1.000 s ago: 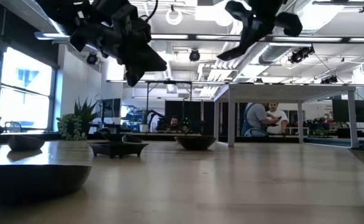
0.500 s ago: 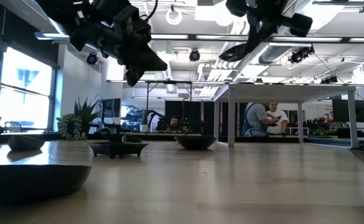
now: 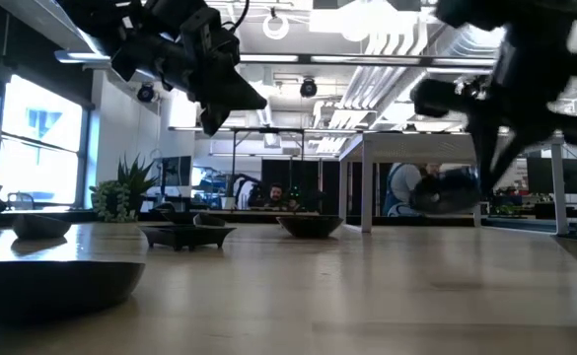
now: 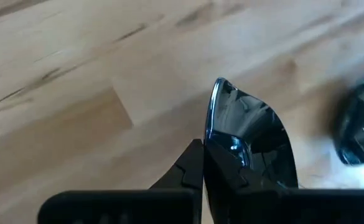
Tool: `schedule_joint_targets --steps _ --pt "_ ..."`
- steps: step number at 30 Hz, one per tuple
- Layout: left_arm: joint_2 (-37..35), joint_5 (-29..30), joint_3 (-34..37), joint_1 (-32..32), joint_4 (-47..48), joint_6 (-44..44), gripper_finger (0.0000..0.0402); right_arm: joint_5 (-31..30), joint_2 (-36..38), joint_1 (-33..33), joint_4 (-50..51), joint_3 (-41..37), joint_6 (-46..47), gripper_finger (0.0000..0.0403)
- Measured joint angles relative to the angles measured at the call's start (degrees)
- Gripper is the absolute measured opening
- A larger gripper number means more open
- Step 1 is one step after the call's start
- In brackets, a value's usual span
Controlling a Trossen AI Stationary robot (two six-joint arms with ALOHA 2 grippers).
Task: Pick & Place Mini shaped plates
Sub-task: Stack the black leaf-shaped plate on top of the black leaf-shaped plate on the shelf
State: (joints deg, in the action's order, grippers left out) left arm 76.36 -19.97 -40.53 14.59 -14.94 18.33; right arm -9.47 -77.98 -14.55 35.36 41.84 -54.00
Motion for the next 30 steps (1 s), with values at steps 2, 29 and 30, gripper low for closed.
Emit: schedule_joint_targets --steps 2,29,30 --pt "0.0 0.0 0.0 0.0 -0.6 0.1 0.0009 -0.2 0.0 -1.2 -5.6 -3.9 0.0 0.0" --pt "0.0 5.8 3.8 -0.1 -11.7 1.4 0.0009 -12.0 0.1 -13.0 -1.5 6.7 65.4 0.0135" --pt "0.0 5.8 5.5 -0.1 -15.4 1.5 0.0009 -10.4 0.1 -12.7 -0.8 7.2 73.0 0.0129"
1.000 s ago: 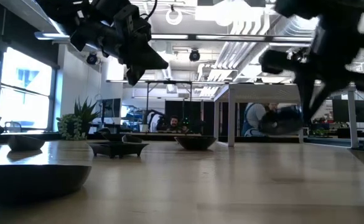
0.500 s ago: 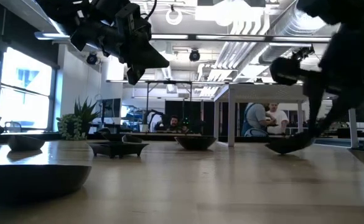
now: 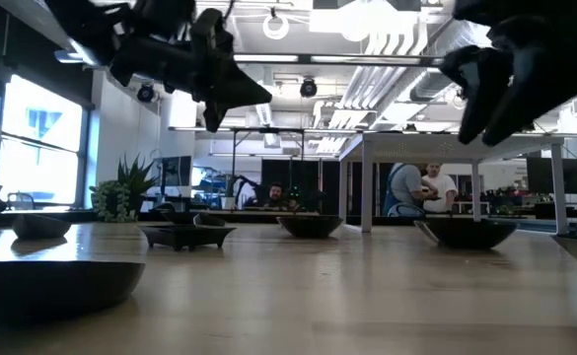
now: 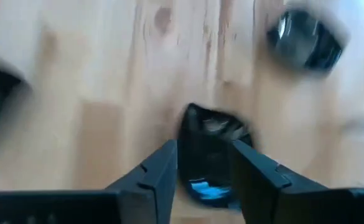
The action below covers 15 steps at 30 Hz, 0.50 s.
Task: Pick & Place Mini shaped plates
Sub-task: Stack the black leaf-shaped plate on top of the black leaf-shaped plate on the shelf
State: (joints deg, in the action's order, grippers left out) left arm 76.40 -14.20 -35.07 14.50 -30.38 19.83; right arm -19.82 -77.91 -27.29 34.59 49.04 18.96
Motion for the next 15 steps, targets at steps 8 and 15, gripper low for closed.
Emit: schedule_joint_targets --steps 8,15 --pt "0.0 5.8 11.5 0.1 -22.0 0.5 0.0009 12.2 0.0 2.4 1.3 -4.7 68.9 0.009" --pt "0.0 6.9 12.4 0.1 -21.1 -1.6 0.0009 7.0 0.0 1.1 -9.6 -11.4 89.3 0.0114"
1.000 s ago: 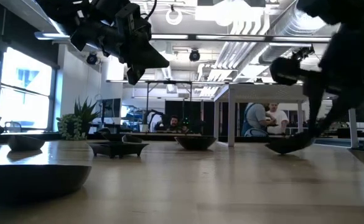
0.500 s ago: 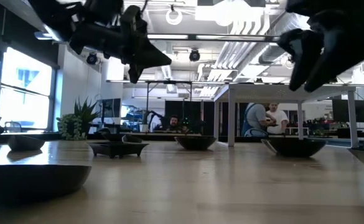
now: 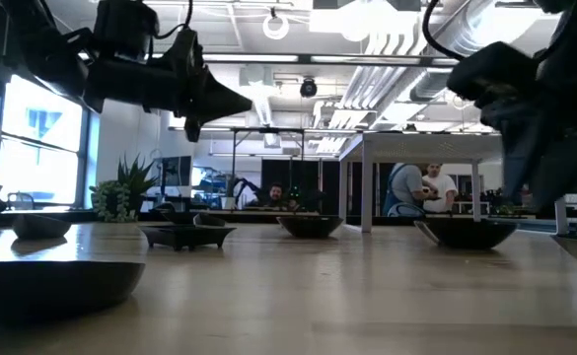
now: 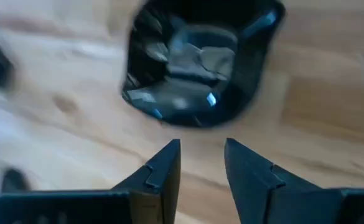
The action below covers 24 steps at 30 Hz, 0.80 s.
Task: Pick & Place Mini shaped plates
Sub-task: Stack the black leaf-shaped plate on top of the black leaf-shaped plate on the shelf
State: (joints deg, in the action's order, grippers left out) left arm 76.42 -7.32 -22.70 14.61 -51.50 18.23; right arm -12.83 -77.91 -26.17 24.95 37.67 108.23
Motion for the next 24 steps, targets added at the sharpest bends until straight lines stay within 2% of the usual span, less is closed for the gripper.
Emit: schedule_joint_targets --steps 2,15,21,24 --pt "0.0 -1.1 0.0 0.0 0.6 0.0 0.0009 -1.3 -0.2 0.9 -1.1 -0.9 0.9 0.0116" --pt "0.0 -2.4 0.0 0.0 2.0 0.0 0.0009 4.2 -3.4 3.3 0.7 -1.1 3.3 0.0088" --pt "0.0 -2.4 0.0 0.0 2.0 0.0 0.0009 6.9 -1.1 3.3 5.7 -0.9 2.0 0.0112" --pt "0.0 -2.4 0.0 0.0 2.0 0.0 0.0009 7.2 -1.0 3.3 4.9 -0.9 2.0 0.0125"
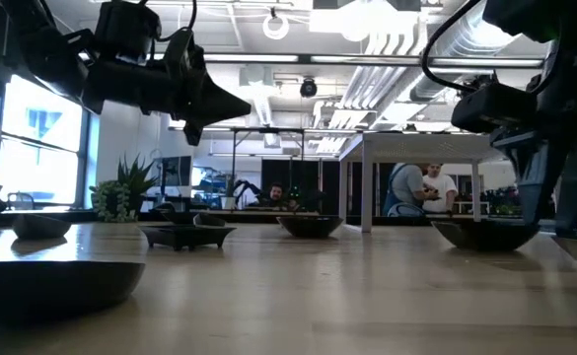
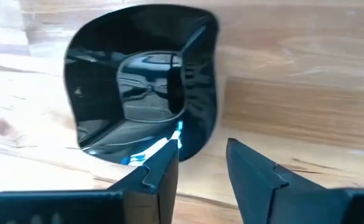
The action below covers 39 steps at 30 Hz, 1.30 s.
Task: Pick & Place Mini shaped plates
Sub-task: Stack the black leaf-shaped plate on top of the black leaf-shaped plate on the shelf
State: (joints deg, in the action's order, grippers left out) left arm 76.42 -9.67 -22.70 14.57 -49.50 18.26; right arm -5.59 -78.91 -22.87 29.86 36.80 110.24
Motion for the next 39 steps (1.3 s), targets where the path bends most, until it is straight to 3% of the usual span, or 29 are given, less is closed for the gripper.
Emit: schedule_joint_targets --steps 6,16,20,26,33,39 --pt "0.0 0.0 0.0 0.0 0.1 0.0 0.0009 -4.9 -0.3 0.0 -2.1 -0.1 -1.1 0.0119" --pt "0.0 -0.3 0.0 0.0 0.0 0.5 0.0009 -5.4 -1.5 0.0 -1.9 -0.2 -0.9 0.0044" --pt "0.0 -0.8 0.0 0.0 0.0 1.5 0.0009 -4.3 -3.5 0.7 -2.1 -0.2 -0.7 0.0045" --pt "0.0 -1.3 0.0 0.0 0.0 1.5 0.0009 -8.4 -4.0 2.0 -6.0 -0.2 -4.2 0.0058" --pt "0.0 -1.3 0.0 0.0 0.0 1.5 0.0009 -9.7 -4.0 2.4 -7.5 -0.2 -6.5 0.0008" --pt "0.0 -1.3 0.0 0.0 0.0 1.5 0.0009 -10.1 -1.8 2.7 -8.2 -0.1 -8.4 0.0003"
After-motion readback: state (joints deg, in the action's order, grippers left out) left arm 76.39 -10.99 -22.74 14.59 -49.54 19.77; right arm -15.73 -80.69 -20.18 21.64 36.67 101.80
